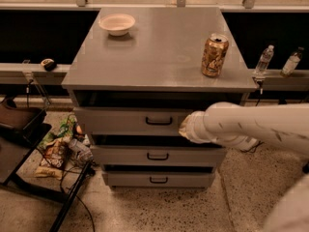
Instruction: Close top drawer
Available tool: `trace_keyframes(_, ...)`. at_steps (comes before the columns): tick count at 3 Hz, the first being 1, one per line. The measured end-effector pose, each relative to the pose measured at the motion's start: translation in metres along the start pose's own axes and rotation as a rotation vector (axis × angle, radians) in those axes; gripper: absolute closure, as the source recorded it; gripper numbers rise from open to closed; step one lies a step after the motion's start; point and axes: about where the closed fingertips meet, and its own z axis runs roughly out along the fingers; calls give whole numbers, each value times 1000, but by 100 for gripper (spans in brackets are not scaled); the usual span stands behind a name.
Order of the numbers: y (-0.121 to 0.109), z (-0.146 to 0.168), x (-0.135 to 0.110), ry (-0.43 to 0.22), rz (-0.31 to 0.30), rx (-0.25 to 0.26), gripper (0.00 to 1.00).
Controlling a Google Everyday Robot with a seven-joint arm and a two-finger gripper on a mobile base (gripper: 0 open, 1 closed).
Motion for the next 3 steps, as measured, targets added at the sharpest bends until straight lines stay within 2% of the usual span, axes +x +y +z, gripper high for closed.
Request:
trace_keyframes(1, -45, -18, 9, 16, -92, 7, 100)
trace_keyframes(2, -45, -18, 9, 16, -92, 7, 100)
trace_keyframes(3, -34, -6, -1, -1, -111, -36, 100)
